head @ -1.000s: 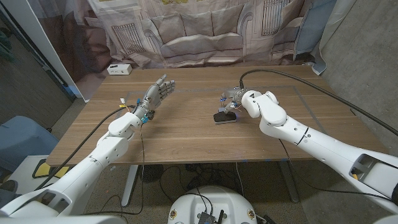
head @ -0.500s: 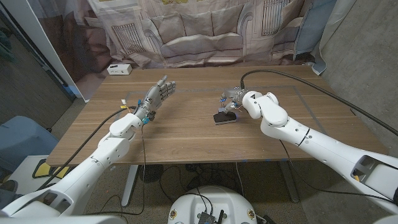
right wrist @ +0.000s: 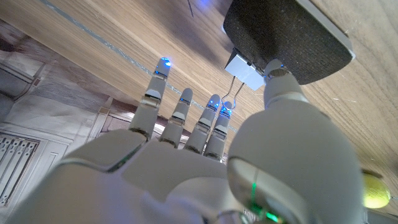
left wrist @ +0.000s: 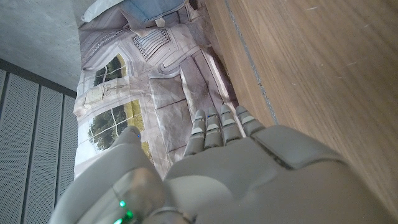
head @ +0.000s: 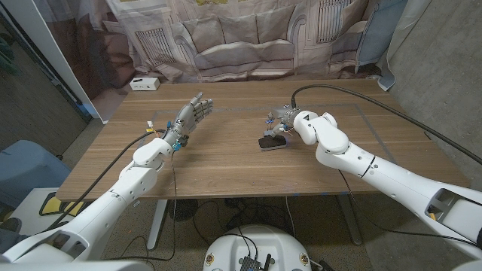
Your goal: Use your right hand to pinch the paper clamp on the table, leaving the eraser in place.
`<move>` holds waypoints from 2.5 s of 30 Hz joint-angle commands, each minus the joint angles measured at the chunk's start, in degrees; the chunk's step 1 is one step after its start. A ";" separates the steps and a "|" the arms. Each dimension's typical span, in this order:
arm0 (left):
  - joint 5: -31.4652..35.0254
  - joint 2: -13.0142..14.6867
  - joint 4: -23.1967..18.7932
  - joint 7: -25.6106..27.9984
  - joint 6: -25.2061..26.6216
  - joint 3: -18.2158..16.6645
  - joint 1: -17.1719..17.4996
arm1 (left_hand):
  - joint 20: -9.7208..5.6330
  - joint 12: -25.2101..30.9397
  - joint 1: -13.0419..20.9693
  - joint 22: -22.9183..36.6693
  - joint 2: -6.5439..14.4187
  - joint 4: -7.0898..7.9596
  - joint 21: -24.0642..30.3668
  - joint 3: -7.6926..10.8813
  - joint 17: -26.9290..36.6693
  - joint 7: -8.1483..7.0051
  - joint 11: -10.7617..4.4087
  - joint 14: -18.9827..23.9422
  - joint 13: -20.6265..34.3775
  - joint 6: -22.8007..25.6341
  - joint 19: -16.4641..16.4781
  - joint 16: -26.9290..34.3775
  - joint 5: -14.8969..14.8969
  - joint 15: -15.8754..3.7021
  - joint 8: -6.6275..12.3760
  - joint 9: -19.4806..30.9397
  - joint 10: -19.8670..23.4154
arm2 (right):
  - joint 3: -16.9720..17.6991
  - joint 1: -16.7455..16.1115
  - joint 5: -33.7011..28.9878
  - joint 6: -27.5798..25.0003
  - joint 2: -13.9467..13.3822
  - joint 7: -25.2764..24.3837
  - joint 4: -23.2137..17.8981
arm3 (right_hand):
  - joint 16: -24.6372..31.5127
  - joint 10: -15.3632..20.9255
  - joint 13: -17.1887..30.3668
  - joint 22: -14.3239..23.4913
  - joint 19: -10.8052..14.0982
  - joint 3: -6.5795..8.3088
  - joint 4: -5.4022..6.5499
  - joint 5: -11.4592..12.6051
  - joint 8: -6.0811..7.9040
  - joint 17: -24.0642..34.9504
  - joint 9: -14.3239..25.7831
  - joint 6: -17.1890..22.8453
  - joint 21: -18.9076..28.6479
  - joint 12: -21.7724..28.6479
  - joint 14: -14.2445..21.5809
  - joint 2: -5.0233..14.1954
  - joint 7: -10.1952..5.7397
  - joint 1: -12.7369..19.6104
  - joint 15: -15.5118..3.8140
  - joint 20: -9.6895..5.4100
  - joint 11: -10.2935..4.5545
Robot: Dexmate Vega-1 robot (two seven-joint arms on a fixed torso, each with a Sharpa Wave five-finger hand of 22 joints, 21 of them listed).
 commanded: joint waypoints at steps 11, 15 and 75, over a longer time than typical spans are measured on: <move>-0.17 0.04 0.49 -0.50 -0.36 -0.21 -0.24 | 0.29 -0.24 0.45 0.02 -0.20 -0.05 0.51 0.58 0.08 0.08 -0.02 0.31 0.19 0.38 -0.47 0.05 -0.17 -0.31 -0.02 0.19 0.26 | 0.57 -0.79 0.09 -0.21 0.03 -2.96 -0.47 | 0.69 3.90 0.18 -0.08 1.63 -0.54 0.02 0.02 0.99 0.10 0.14 4.12 -0.28 0.41 2.40 0.89 -0.64 0.82 -0.59 -0.04 -0.17; -0.26 -0.07 0.75 -0.79 -0.40 -0.18 -0.50 | 0.29 -0.24 0.46 0.02 -0.21 -0.07 0.52 0.65 0.08 0.03 -0.01 0.30 0.19 0.34 -0.47 0.04 -0.16 -0.32 -0.03 0.19 0.27 | 0.37 -0.56 -0.52 -0.72 0.00 -2.11 -0.72 | 0.62 3.77 0.17 -0.09 1.77 -0.55 -0.12 -0.01 0.78 0.08 0.13 3.95 -0.32 0.13 2.39 0.92 -0.65 1.13 -0.55 -0.02 -0.18; 0.26 -0.17 0.52 -0.35 0.12 0.06 -1.48 | 0.45 -0.25 0.23 0.03 -0.44 -0.13 0.58 1.43 0.09 0.09 -0.02 0.38 0.19 0.45 -0.60 0.07 -0.20 -0.28 -0.01 0.19 0.31 | 6.49 -6.17 -0.52 -3.65 -2.94 -7.41 -9.74 | 0.18 4.57 0.24 -0.11 2.00 -1.07 0.17 -0.34 -0.19 0.24 0.09 4.90 -0.84 -1.20 2.82 1.89 -0.46 1.48 -0.88 0.01 -0.15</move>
